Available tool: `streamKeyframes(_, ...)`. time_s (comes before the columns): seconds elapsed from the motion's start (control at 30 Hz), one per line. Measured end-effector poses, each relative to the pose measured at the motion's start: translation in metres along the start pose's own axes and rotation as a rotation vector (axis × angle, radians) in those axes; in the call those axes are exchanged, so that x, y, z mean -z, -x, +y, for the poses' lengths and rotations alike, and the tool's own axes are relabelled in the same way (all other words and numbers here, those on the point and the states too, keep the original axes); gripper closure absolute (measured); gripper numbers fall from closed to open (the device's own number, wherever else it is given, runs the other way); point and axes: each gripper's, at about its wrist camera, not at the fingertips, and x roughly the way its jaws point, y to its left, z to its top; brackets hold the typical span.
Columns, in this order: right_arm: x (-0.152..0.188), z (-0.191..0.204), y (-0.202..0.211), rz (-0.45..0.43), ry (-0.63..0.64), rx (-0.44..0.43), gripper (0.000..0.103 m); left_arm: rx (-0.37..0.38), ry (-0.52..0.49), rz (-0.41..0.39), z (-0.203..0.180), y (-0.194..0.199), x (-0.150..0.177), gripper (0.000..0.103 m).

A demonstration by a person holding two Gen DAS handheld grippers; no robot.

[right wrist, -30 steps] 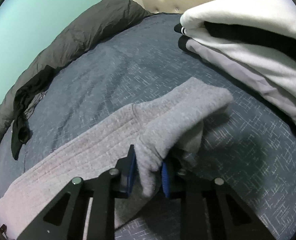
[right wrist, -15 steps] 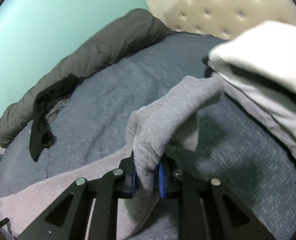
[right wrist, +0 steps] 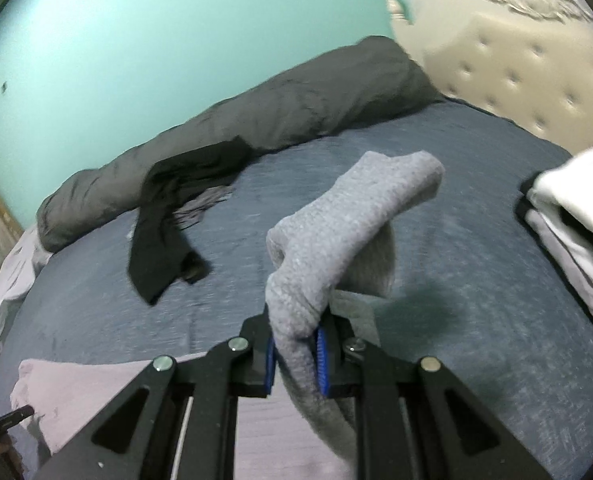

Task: Fold clothes
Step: 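Grasp the sweatpants leg cuff with the right gripper and lift it, then carry the held leg over the sweatpants with the right gripper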

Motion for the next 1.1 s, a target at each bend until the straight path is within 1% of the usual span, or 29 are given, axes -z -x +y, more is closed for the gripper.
streamKeyframes(0.2,0.007,0.052,0.002,0.019,0.063,-0.061,0.088,0.004,0.015,-0.013,0.015,0.011,0.002,0.074)
streamKeyframes(0.37,0.013,0.087,0.001,0.034,0.087,-0.111,0.088,0.000,0.031,-0.023,0.031,0.018,0.002,0.073)
streamKeyframes(0.43,0.015,0.101,0.001,0.039,0.098,-0.131,0.088,-0.004,0.037,-0.027,0.036,0.020,0.003,0.072)
streamKeyframes(0.5,0.018,0.116,0.002,0.042,0.114,-0.154,0.089,-0.008,0.043,-0.031,0.041,0.023,0.002,0.068)
streamKeyframes(0.67,0.024,0.154,0.005,0.051,0.149,-0.212,0.089,-0.015,0.049,-0.039,0.049,0.027,0.002,0.067)
streamKeyframes(0.73,0.026,0.169,0.006,0.055,0.159,-0.235,0.089,-0.017,0.053,-0.042,0.051,0.028,0.002,0.062)
streamKeyframes(0.97,0.036,0.223,0.001,0.073,0.210,-0.299,0.089,-0.026,0.068,-0.048,0.061,0.031,0.002,0.043)
streamKeyframes(1.1,0.042,0.249,-0.004,0.083,0.224,-0.327,0.089,-0.030,0.078,-0.049,0.067,0.032,0.002,0.038)
